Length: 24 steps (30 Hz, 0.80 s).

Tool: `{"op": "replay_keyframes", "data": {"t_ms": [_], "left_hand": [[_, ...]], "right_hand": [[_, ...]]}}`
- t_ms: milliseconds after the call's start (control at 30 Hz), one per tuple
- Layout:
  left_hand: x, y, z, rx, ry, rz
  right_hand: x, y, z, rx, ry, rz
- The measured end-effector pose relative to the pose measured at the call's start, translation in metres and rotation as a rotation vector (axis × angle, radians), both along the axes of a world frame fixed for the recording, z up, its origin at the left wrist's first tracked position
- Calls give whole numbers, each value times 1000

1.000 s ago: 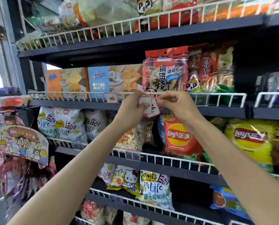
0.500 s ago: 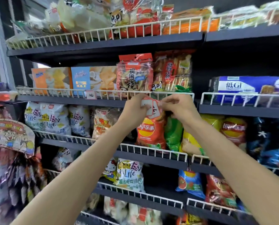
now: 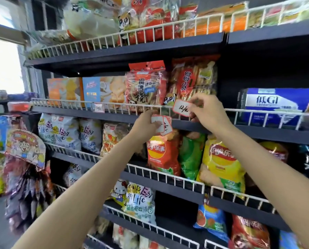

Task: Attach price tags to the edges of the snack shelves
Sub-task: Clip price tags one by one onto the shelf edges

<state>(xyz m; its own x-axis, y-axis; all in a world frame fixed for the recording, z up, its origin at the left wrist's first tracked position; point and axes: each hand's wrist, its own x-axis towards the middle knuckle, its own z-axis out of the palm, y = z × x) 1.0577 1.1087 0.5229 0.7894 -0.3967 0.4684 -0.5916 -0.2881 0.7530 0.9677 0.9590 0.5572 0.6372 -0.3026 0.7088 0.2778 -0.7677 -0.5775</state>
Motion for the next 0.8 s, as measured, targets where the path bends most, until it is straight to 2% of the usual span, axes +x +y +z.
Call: {"op": "replay_keyframes", "data": {"t_ms": [100,333,600,800], "left_hand": [[5,1,5,-34,25,-32],[11,1,3,-55,128,-141],[10,-3,1,-144,251,-260],[9,-11,3,-175,262,-258]], "right_hand": [[6,1,5,-194,-41,-116],[18,10,6,-454,-121,-342],[16,10,6,-519,-120,-408],[15,9,9,-512,-105,-407]]}}
